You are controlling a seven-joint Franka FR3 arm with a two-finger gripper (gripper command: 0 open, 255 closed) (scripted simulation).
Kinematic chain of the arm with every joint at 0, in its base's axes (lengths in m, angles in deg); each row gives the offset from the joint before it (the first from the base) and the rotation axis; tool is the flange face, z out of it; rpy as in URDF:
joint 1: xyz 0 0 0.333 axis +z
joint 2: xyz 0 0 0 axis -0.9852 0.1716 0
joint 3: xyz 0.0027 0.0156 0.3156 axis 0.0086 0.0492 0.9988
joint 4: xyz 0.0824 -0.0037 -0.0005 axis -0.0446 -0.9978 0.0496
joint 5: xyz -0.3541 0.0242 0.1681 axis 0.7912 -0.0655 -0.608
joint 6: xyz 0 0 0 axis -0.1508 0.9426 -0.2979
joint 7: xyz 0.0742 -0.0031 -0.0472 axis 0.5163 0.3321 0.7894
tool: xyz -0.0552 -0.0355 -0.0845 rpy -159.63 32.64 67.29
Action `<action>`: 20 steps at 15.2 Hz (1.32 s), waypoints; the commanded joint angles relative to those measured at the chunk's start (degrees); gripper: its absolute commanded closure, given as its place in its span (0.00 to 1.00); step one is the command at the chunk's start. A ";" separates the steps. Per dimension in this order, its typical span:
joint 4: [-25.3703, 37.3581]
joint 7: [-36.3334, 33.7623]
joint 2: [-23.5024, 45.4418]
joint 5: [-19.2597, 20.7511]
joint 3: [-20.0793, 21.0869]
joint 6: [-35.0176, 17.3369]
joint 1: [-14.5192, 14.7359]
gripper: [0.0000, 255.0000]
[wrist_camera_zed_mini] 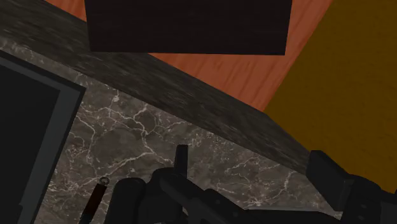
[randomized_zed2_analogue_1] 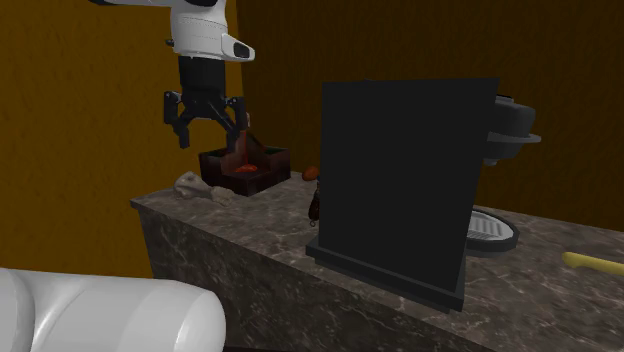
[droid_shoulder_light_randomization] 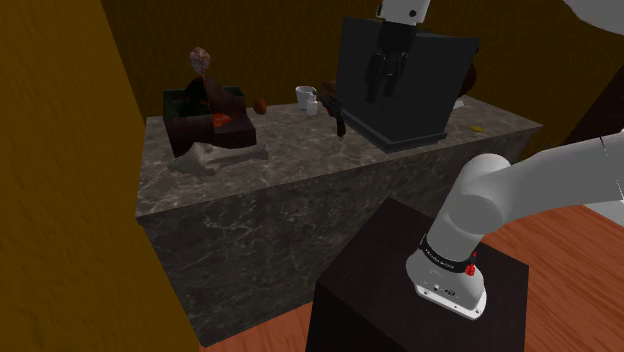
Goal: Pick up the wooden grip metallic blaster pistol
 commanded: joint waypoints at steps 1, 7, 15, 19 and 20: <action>0.00 0.00 0.00 0.00 0.00 0.00 0.00 0.00; 3.60 -1.11 11.19 1.76 -1.76 -7.37 -2.33 0.00; 11.89 -2.72 26.73 3.21 -4.47 -14.41 -5.04 0.00; 17.46 -3.42 34.62 3.40 -5.99 -16.63 -6.26 0.00; 19.00 -3.57 36.61 3.38 -6.38 -17.05 -6.57 0.00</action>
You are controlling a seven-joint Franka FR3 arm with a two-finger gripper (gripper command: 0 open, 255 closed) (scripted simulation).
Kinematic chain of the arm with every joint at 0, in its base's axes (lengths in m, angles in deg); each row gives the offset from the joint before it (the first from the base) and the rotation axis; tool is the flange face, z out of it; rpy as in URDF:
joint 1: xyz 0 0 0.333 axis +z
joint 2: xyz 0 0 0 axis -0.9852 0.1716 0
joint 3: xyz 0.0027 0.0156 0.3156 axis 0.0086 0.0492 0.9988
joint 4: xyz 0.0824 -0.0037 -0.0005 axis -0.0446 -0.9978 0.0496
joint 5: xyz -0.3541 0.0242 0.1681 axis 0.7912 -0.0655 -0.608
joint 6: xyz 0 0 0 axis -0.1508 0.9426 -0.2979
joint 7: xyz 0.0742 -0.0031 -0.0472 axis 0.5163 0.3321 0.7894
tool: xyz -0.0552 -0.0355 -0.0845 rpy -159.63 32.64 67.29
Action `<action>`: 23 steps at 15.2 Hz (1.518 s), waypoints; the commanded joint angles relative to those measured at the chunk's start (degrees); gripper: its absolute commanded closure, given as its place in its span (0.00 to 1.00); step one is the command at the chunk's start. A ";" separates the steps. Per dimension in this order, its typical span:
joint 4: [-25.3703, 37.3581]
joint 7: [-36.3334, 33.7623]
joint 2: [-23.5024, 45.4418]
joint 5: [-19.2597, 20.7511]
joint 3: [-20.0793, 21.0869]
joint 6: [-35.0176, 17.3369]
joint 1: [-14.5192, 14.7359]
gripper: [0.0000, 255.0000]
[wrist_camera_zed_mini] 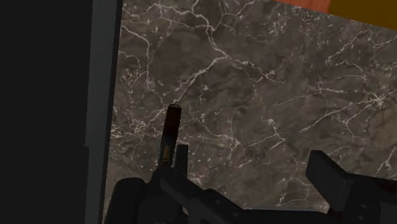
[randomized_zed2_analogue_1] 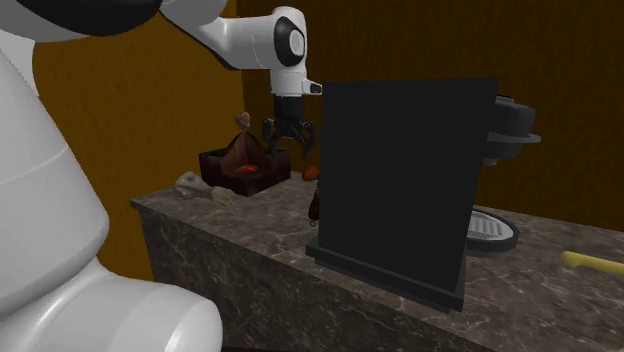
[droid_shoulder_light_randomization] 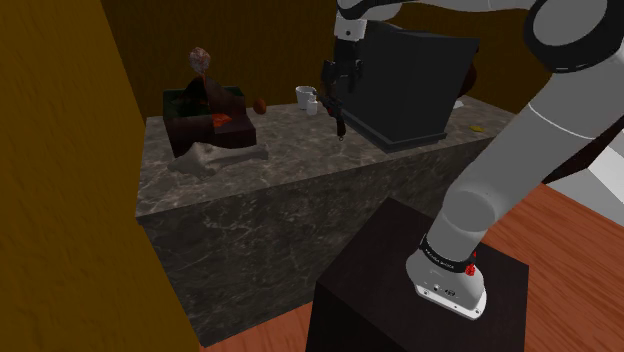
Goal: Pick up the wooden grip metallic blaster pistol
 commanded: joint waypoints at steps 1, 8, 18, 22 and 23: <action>2.82 -0.45 4.02 -0.05 -0.71 -1.16 -0.59 0.00; 15.91 -1.23 18.27 -1.24 -3.40 -2.03 -3.10 0.00; 20.17 -1.51 26.47 -2.52 -4.58 -5.74 -4.81 0.00; 19.07 -1.52 26.59 -2.56 -4.55 -6.95 -4.78 1.00; 19.07 -1.49 26.58 -2.56 -4.56 -6.95 -4.80 1.00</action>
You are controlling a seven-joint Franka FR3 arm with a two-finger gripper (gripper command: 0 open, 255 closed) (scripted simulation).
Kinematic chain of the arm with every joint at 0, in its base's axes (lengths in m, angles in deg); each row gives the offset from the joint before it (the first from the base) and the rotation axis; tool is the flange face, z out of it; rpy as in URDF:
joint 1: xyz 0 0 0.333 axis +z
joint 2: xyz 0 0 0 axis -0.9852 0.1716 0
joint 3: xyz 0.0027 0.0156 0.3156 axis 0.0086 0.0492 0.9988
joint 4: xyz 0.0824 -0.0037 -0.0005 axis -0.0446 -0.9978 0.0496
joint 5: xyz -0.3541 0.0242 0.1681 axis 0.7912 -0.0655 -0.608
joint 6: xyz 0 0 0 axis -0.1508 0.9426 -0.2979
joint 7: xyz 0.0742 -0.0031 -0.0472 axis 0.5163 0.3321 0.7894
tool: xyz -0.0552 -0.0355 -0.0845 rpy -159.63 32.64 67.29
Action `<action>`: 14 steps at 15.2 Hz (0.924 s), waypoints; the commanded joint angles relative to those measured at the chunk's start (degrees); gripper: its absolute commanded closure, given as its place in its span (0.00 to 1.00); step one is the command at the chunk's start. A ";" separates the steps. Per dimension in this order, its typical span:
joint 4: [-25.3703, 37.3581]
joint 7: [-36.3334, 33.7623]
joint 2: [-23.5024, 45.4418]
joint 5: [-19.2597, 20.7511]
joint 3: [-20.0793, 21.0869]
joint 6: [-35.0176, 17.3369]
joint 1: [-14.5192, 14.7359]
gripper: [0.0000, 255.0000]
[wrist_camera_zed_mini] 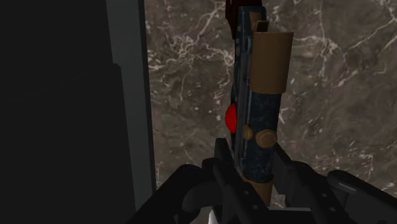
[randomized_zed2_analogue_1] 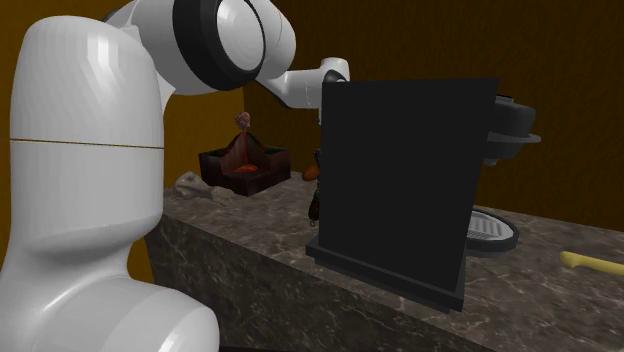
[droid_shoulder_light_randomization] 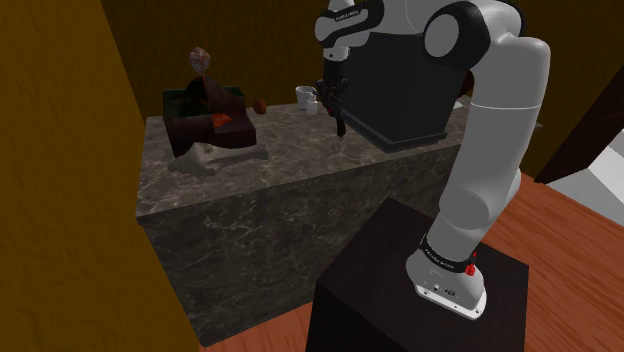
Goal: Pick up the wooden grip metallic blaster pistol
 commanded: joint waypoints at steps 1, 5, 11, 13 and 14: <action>-0.09 0.01 0.00 0.00 0.00 -0.10 -0.01 1.00; -0.10 -0.01 -0.01 0.00 0.00 -0.10 0.01 1.00; 2.00 -0.02 -0.20 0.06 -0.04 2.17 -0.03 1.00; 3.39 -0.04 -0.31 0.09 -0.06 3.67 -0.06 1.00; 4.11 -0.04 -0.35 0.11 -0.07 4.43 -0.07 1.00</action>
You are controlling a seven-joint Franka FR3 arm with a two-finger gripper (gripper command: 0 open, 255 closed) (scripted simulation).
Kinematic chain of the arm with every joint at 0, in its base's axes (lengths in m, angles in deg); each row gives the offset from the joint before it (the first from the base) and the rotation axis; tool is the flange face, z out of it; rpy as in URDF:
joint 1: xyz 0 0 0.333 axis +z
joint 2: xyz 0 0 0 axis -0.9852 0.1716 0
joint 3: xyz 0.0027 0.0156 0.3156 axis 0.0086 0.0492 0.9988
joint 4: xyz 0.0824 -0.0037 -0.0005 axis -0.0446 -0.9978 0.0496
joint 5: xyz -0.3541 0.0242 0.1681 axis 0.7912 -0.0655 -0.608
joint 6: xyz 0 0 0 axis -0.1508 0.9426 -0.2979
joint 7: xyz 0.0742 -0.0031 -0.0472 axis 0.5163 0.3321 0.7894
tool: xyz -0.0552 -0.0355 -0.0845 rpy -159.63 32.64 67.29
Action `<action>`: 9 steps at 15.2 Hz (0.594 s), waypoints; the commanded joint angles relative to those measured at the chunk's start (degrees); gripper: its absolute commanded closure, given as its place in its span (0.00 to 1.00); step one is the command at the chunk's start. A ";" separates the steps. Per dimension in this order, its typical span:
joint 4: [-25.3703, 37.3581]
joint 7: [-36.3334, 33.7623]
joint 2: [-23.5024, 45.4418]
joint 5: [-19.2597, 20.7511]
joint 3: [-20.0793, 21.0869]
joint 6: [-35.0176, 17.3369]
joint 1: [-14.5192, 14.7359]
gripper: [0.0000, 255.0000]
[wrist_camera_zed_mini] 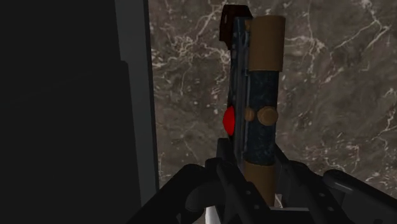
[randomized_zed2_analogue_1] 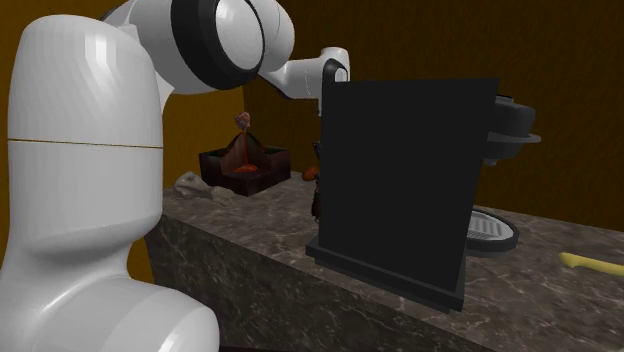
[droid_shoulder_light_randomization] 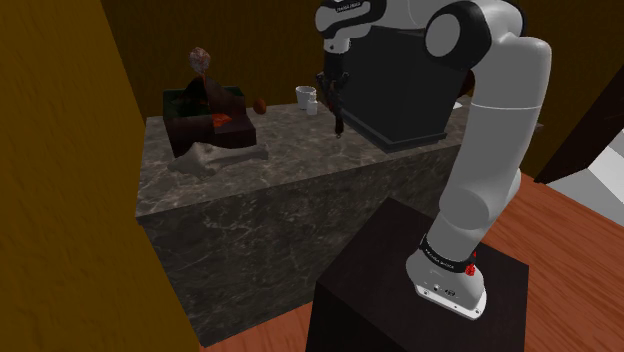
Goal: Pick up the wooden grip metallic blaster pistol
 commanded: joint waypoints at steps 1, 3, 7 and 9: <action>1.65 0.10 -0.01 0.00 -0.06 1.65 -0.10 1.00; 3.19 0.09 -0.01 0.01 -0.08 3.19 -0.14 1.00; 6.52 0.11 0.17 -0.02 -0.12 6.35 -0.24 1.00; 8.31 0.13 0.35 -0.05 -0.15 7.96 -0.31 1.00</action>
